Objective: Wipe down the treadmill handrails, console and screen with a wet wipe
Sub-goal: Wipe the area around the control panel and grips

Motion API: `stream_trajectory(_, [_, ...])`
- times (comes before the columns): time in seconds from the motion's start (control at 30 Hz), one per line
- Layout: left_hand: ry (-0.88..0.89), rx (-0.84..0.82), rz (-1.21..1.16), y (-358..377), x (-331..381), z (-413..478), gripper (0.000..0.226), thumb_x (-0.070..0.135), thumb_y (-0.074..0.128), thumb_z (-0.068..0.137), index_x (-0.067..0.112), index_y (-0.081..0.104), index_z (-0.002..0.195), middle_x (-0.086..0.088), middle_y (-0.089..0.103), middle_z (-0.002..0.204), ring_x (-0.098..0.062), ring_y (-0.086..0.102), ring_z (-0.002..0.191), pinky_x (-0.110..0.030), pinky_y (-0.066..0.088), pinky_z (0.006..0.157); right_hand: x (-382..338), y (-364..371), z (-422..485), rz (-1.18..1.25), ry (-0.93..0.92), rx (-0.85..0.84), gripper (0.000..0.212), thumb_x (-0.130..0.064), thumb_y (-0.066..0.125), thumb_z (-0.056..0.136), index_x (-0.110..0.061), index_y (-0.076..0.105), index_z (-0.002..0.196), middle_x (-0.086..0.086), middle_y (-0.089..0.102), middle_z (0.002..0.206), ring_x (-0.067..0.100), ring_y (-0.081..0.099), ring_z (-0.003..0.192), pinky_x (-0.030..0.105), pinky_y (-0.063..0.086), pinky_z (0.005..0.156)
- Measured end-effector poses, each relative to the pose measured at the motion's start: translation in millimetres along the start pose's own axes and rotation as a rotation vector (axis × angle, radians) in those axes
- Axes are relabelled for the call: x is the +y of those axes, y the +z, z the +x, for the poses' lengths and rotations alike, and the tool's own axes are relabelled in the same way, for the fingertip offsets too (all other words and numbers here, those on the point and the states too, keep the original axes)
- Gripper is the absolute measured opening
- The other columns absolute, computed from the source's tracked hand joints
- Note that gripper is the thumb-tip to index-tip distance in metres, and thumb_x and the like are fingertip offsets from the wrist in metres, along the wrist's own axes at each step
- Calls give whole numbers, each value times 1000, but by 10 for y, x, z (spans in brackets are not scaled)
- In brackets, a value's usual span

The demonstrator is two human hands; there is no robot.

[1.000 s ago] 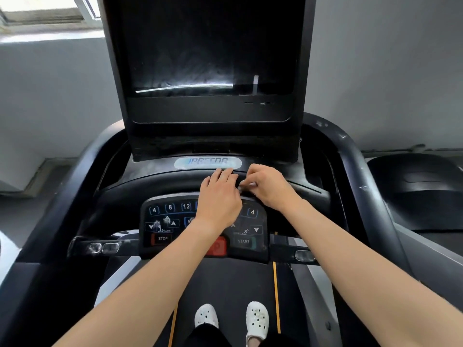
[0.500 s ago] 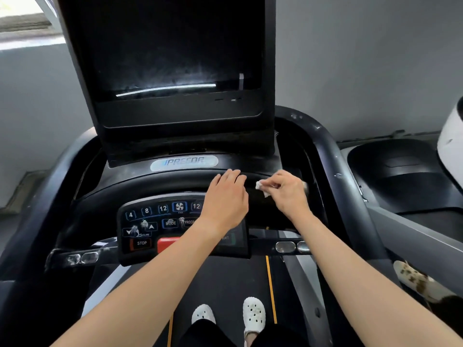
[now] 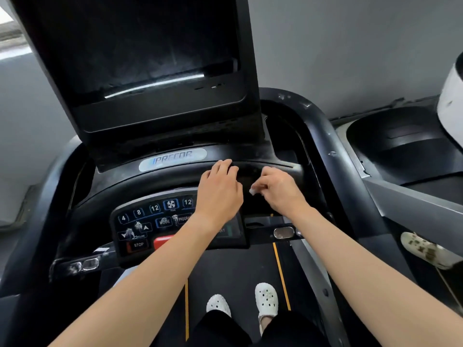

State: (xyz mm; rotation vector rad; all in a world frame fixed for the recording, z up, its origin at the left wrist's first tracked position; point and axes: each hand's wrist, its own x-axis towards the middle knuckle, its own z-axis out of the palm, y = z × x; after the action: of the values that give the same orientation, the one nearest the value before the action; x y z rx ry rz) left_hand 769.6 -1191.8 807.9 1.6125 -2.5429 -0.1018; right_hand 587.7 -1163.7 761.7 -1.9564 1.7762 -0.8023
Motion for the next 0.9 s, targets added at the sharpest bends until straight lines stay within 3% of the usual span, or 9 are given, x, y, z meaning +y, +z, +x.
stream_trajectory(0.13, [13,-16,18,3,-23,2,44,27,44,99,14,59,137,-4,48,155,-20,39,146,-40,40,113,-108,109,74,-96,-170,-76,12,-5,76,83,-17,81,84,-1,55,82,22,53,79,37,48,67])
stream_trajectory(0.27, [9,-2,14,10,-22,-9,45,28,44,98,15,60,138,-3,49,154,-20,39,146,-40,40,114,200,96,-72,-211,-271,-135,23,1,85,70,-20,79,77,-3,52,77,23,55,72,39,52,53])
stream_trajectory(0.37, [11,-8,15,15,-19,-7,45,28,44,98,15,59,139,-3,48,154,-20,39,146,-40,39,114,195,4,-58,-93,-190,-4,19,-2,81,78,-21,80,80,-4,56,78,21,57,73,35,51,62])
stream_trajectory(0.5, [15,-13,7,-5,-26,-12,44,27,45,98,15,59,138,-3,48,154,-20,38,146,-40,39,114,27,-67,185,147,4,221,10,-8,77,88,-17,81,88,-4,61,85,7,58,77,19,47,73])
stream_trajectory(0.6, [18,-14,3,-6,-26,-7,43,27,45,98,15,60,137,-3,49,154,-20,39,146,-40,40,113,20,-63,179,210,67,227,5,-11,78,89,-14,81,90,-6,61,86,-1,57,76,12,44,72])
stream_trajectory(0.77, [3,-4,-8,1,-4,-7,44,27,45,97,15,59,137,-2,49,152,-20,39,145,-40,40,112,108,-47,-20,78,-36,114,4,-11,80,87,-15,81,87,-9,60,85,0,54,72,26,51,70])
stream_trajectory(0.9, [19,-23,7,-37,47,13,46,26,48,96,15,57,139,-5,49,151,-25,40,144,-43,37,115,72,-167,113,227,76,199,9,-9,78,88,-17,82,90,-7,64,86,6,62,77,17,48,73])
